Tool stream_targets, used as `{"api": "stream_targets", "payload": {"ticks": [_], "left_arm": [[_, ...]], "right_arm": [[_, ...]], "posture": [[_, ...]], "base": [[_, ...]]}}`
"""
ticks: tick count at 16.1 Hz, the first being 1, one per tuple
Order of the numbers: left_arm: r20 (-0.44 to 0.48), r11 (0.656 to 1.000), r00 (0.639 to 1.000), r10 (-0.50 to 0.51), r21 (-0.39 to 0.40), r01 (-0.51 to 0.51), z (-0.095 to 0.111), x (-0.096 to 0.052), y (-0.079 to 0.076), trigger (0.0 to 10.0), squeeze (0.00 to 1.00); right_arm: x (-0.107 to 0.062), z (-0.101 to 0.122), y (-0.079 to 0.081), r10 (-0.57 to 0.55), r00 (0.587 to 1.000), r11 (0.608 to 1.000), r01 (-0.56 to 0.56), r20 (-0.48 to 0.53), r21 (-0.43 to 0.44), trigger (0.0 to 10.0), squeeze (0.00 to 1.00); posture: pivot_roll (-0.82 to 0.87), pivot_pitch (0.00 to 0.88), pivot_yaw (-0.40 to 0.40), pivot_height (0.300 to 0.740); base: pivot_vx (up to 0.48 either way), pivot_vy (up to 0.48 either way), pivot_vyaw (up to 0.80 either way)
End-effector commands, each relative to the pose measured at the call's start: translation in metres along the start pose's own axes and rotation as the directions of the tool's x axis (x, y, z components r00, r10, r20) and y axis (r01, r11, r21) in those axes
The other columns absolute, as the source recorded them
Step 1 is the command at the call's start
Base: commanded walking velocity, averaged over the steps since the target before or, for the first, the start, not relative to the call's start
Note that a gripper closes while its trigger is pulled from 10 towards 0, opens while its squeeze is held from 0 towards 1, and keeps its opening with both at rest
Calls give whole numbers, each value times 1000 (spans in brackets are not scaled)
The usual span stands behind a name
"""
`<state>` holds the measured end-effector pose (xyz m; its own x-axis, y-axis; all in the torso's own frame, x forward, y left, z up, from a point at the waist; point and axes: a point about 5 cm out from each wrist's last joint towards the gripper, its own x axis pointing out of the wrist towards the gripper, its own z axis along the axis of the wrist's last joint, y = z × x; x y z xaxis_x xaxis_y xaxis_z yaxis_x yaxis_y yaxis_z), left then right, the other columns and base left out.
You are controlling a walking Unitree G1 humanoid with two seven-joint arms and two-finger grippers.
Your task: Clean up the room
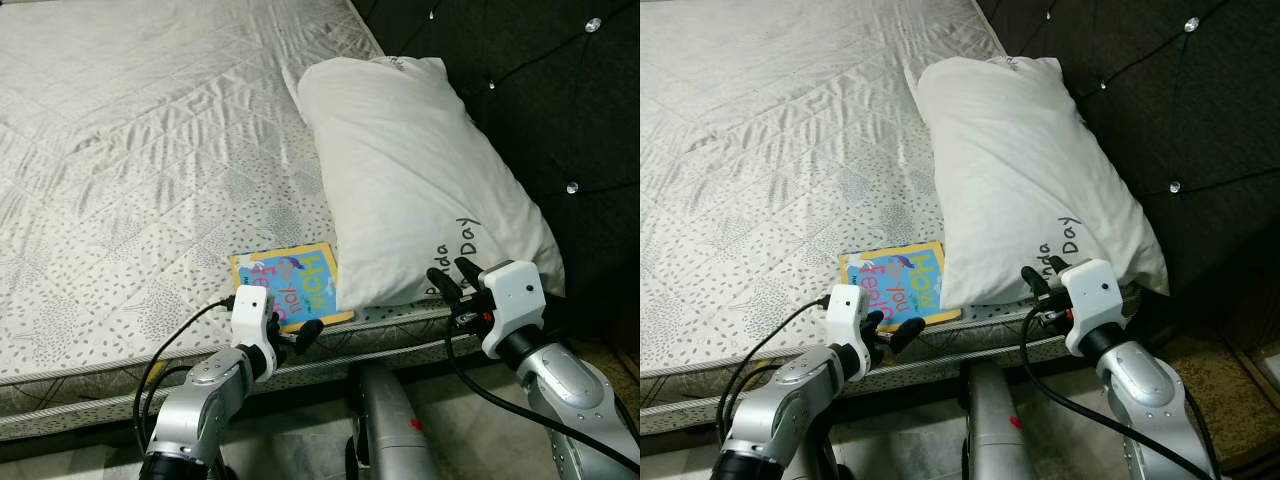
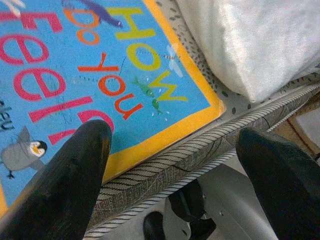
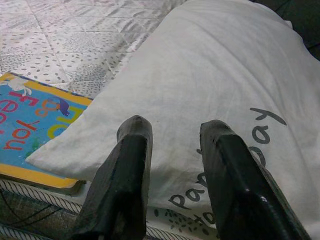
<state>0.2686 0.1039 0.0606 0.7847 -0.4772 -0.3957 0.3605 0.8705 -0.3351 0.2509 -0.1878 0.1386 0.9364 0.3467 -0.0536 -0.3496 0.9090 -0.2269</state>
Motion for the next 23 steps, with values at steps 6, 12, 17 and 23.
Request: {"api": "stream_targets", "payload": {"ticks": [6,12,17,23], "left_arm": [[-33,988,991,132,-81,-134,-14,-20,13,10000,0],[-146,995,986,82,-44,-89,-24,-17,4,10000,0],[-157,993,984,88,-67,-100,-24,-18,7,10000,0],[-99,987,985,140,-61,-146,-12,-17,19,10000,0]], "right_arm": [[1,-3,3,2,1000,1000,-2,-4,0,10000,0],[2,-2,3,-1,1000,1000,1,3,-2,10000,0],[2,-3,5,2,1000,1000,-2,3,-1,10000,0],[1,-5,3,-2,1000,1000,2,-3,-8,10000,0]], "posture": [[-254,133,-29,560],[-257,137,-22,560],[-255,137,-23,560],[-259,131,-25,560]], "base": [[0,0,0],[0,0,0],[0,0,0],[0,0,0]]}}
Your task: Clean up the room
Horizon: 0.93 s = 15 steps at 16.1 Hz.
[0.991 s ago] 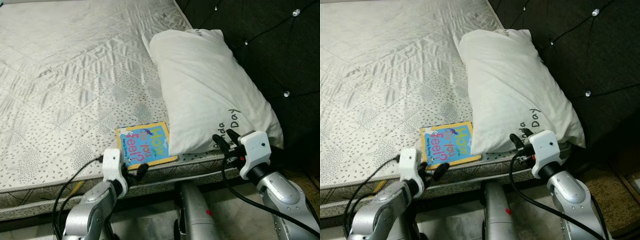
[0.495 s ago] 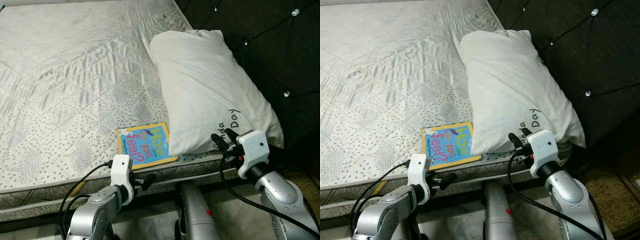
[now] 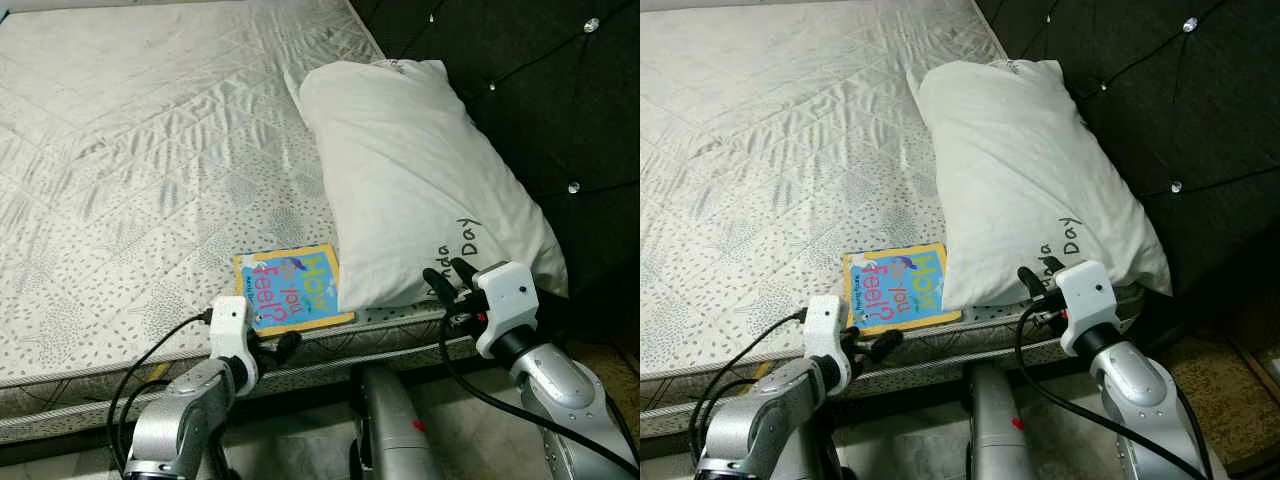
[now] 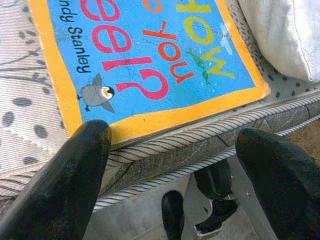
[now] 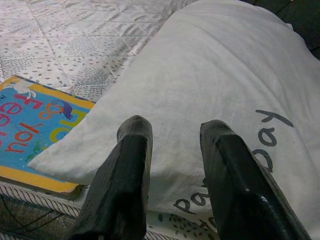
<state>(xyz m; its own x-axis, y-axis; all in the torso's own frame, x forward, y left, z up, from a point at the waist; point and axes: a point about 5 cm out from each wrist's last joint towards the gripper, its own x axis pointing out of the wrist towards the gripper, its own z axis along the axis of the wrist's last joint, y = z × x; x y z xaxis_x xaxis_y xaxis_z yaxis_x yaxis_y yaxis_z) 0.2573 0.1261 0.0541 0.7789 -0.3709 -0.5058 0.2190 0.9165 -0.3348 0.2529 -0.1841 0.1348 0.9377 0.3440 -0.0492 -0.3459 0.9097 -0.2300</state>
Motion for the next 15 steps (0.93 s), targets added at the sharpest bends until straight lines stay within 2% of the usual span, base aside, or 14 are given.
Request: {"api": "stream_targets", "payload": {"ticks": [1,5,9,15], "left_arm": [[-12,1000,1000,18,6,-18,-2,1,3,10000,0],[-16,1000,999,28,4,-28,-3,3,7,10000,0],[-21,999,1000,8,32,-8,-3,5,0,10000,0],[-49,1000,999,1,7,0,-11,2,-6,10000,0]], "right_arm": [[-2,-2,-1,2,1000,1000,-2,-7,-6,10000,0],[-2,-2,-1,1,1000,1000,-1,-5,-9,10000,0],[-1,-2,-1,2,1000,1000,-2,-3,-9,10000,0],[-1,-2,-1,3,1000,1000,-3,-4,-8,10000,0]], "posture": [[-261,128,-26,560],[-262,128,-27,560],[-259,128,-27,560],[-258,133,-26,560]], "base": [[0,0,0],[0,0,0],[0,0,0],[0,0,0]]}}
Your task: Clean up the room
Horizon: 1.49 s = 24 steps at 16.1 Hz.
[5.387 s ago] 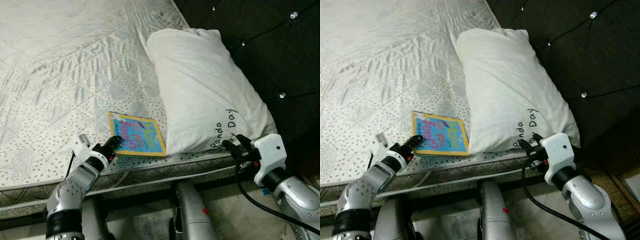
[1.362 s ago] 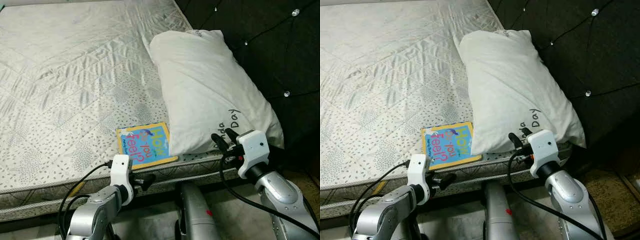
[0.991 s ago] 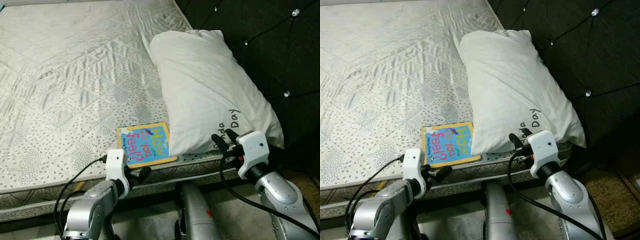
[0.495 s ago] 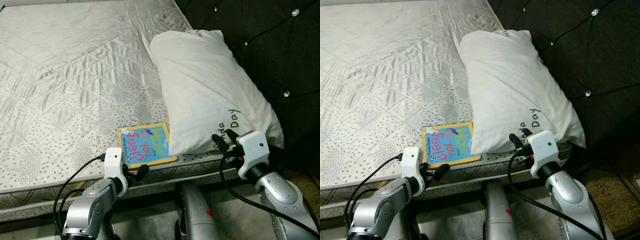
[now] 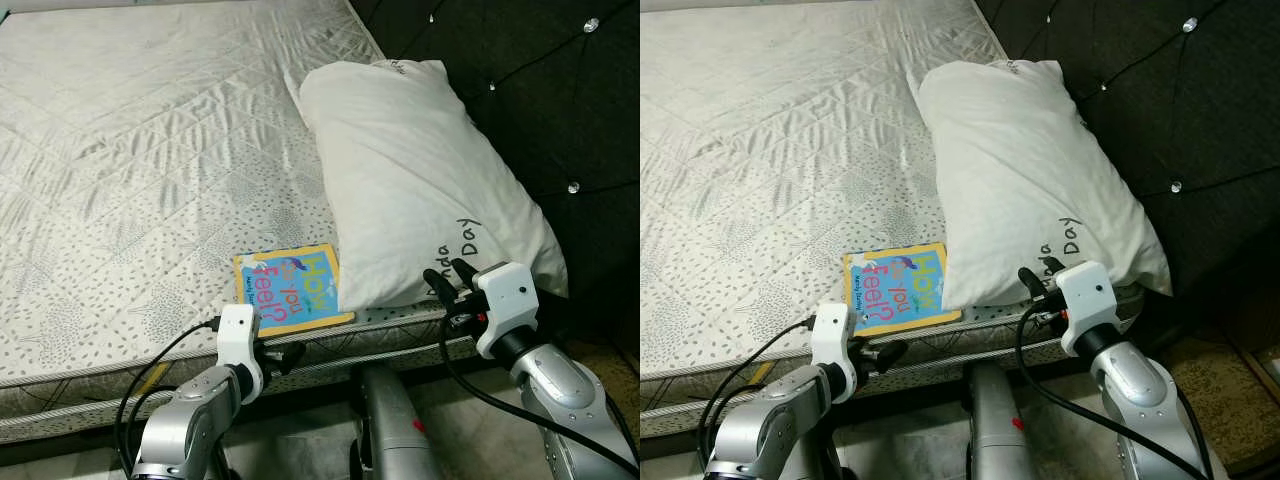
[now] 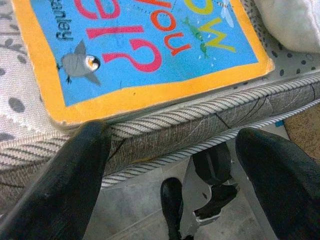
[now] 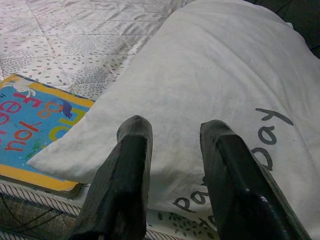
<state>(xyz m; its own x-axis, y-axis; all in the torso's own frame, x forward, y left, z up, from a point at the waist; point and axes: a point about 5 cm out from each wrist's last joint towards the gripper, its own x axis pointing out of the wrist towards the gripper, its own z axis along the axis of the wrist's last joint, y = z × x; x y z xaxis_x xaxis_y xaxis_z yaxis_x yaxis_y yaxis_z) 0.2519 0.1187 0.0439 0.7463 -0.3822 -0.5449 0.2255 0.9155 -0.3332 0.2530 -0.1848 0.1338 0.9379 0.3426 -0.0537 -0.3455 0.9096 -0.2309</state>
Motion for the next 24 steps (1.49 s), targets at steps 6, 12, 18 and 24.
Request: {"api": "stream_targets", "payload": {"ticks": [6,12,18,24], "left_arm": [[30,998,998,55,-23,-55,7,-1,12,10000,0],[57,995,993,102,-11,-102,17,3,28,10000,0],[136,991,983,120,35,-126,16,-25,19,10000,0],[560,965,807,190,46,-258,56,-78,9,10000,0]], "right_arm": [[-3,-2,0,0,1000,1000,0,-4,-7,10000,0],[-4,-2,-2,-8,1000,1000,8,-6,-9,10000,0],[2,0,-3,-23,1000,1000,23,9,-3,10000,0],[39,17,13,-118,992,960,104,39,260,10000,0]], "posture": [[-261,135,-25,560],[-269,137,-22,560],[-244,114,-16,560],[-148,32,5,560]], "base": [[0,0,0],[0,0,0],[0,0,0],[0,0,0]]}}
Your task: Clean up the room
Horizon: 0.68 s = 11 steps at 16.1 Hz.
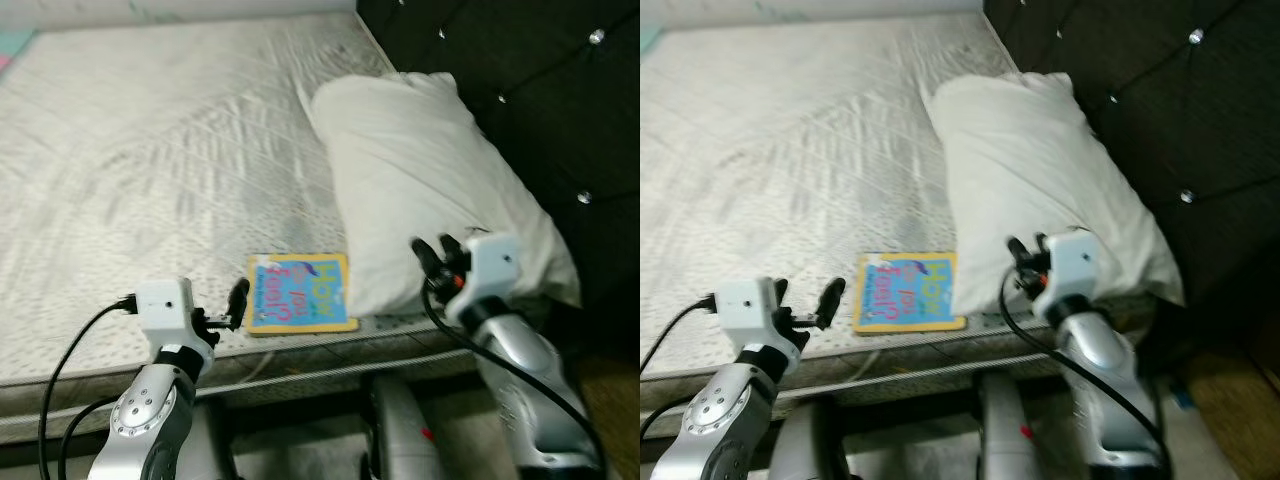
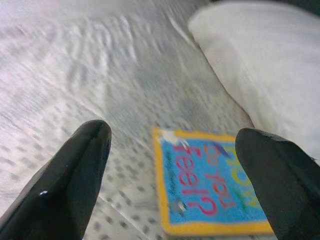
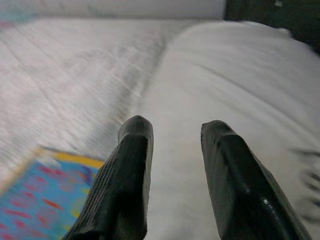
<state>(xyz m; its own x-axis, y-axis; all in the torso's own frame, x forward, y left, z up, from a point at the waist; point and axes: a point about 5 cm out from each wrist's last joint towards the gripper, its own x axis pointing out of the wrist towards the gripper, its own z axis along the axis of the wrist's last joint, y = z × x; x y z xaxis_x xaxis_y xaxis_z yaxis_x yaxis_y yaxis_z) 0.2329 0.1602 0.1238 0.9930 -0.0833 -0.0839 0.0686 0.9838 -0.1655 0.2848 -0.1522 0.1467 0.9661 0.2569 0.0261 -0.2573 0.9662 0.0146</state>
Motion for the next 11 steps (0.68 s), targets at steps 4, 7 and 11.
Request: {"api": "stream_targets", "payload": {"ticks": [4,7,11], "left_arm": [[98,996,995,17,89,-25,9,2,4,10000,0],[140,989,988,60,123,-77,12,7,13,10000,0],[156,987,986,64,134,-85,10,15,15,10000,0]], "right_arm": [[21,14,4,-52,997,991,44,62,124,10000,0],[30,19,-3,-93,992,989,82,87,125,10000,0],[40,23,-4,-96,989,990,83,116,118,10000,0]], "posture": [[-134,0,18,560],[-132,0,23,560],[-129,0,20,560]], "base": [[0,0,0],[0,0,-558],[0,0,-547]]}}
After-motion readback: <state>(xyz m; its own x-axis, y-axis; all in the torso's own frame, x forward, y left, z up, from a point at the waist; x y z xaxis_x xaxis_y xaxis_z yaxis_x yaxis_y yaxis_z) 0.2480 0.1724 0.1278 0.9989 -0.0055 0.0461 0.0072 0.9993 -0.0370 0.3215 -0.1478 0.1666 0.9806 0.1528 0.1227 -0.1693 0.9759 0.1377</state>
